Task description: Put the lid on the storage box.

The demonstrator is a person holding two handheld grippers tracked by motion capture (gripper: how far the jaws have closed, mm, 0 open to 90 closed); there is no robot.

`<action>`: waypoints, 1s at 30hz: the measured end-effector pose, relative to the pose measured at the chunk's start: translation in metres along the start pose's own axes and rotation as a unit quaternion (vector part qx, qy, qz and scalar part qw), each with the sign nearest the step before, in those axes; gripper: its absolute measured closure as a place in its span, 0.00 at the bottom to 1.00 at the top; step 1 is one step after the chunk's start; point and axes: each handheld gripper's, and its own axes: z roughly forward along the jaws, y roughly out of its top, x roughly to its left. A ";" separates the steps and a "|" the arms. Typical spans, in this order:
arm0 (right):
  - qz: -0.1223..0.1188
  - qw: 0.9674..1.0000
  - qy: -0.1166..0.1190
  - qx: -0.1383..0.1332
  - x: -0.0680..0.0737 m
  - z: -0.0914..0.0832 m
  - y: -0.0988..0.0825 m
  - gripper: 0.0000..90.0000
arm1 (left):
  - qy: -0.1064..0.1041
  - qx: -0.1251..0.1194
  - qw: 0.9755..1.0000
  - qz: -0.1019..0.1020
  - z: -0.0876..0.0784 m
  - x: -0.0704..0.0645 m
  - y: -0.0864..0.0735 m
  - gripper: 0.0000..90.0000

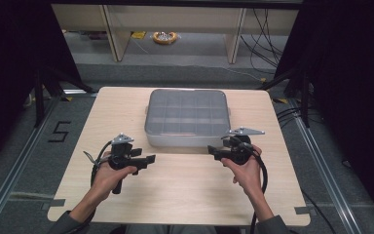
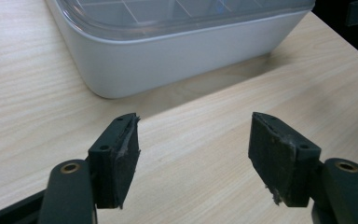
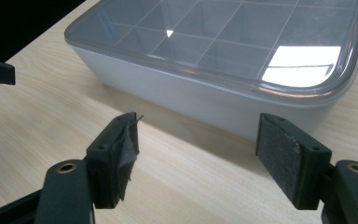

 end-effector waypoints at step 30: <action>-0.009 0.998 0.055 0.014 0.015 -0.023 -0.049 0.18 | -0.018 0.033 0.998 0.060 -0.010 -0.026 -0.054 0.28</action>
